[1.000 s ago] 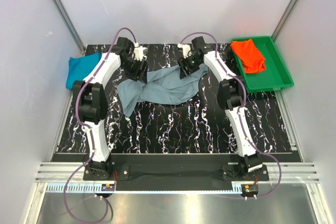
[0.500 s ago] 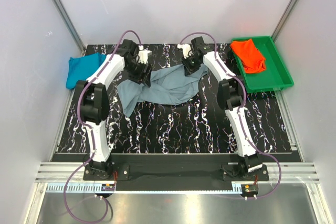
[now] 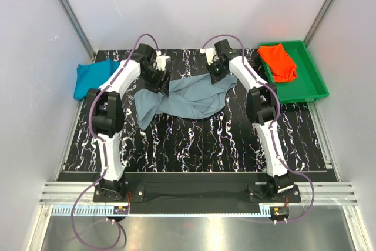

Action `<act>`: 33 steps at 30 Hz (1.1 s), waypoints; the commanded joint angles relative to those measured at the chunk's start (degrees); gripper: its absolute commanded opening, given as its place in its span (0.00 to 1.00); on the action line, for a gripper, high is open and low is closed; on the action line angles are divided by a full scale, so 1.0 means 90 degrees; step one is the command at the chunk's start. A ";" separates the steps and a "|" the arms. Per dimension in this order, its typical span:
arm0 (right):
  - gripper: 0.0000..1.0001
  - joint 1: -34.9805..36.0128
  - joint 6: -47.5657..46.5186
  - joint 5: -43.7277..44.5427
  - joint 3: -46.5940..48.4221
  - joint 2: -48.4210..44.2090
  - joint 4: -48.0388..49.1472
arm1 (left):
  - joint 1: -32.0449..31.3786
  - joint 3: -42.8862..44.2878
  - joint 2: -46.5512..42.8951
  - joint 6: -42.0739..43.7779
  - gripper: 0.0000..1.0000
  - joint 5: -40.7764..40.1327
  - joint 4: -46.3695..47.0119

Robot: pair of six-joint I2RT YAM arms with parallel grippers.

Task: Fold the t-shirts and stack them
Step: Flatten the tshirt out

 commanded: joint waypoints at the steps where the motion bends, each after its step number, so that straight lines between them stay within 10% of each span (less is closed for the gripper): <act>1: 0.00 -0.0044 -0.0036 0.0417 0.0714 -0.0760 0.0189 | -0.0033 0.0397 0.0139 -0.0084 0.70 0.0169 0.0062; 33: 0.00 -0.0189 -0.0486 -0.3109 0.0718 -0.2323 -0.3680 | -0.0140 0.0182 0.0013 -0.0084 0.70 0.0081 0.0013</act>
